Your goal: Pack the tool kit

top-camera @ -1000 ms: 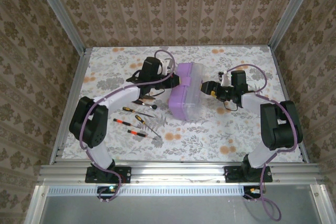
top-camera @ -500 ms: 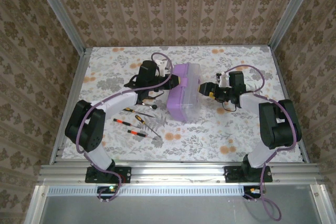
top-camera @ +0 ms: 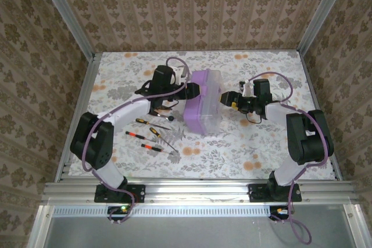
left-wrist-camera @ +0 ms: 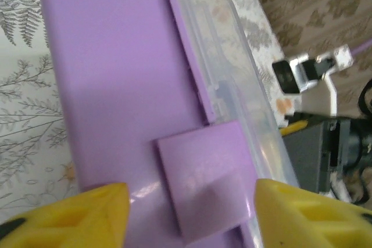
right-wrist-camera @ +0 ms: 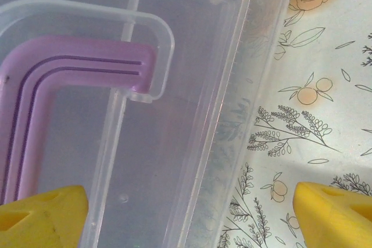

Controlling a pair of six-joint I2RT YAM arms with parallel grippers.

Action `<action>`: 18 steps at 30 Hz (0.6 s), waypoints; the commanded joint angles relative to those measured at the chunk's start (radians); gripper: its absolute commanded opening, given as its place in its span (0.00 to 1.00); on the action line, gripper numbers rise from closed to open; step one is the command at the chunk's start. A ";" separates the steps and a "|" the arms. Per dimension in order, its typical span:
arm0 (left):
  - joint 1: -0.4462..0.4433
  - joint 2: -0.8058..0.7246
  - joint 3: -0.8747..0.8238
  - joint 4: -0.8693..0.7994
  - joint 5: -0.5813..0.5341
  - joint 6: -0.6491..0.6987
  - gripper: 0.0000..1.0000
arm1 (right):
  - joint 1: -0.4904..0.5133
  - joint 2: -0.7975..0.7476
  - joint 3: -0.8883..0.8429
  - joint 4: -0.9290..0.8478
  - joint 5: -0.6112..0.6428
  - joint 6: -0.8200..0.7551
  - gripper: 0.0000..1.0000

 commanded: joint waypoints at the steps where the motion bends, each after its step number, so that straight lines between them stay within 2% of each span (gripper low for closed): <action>1: 0.007 -0.033 0.027 -0.160 -0.025 0.061 0.69 | 0.004 0.019 0.023 0.003 -0.027 -0.013 0.92; 10: 0.010 -0.001 0.098 -0.222 0.047 0.084 0.73 | 0.005 0.016 0.038 -0.014 -0.028 -0.017 0.92; 18: 0.019 0.053 0.286 -0.458 0.065 0.166 0.74 | 0.005 0.009 0.107 -0.062 -0.004 -0.025 0.93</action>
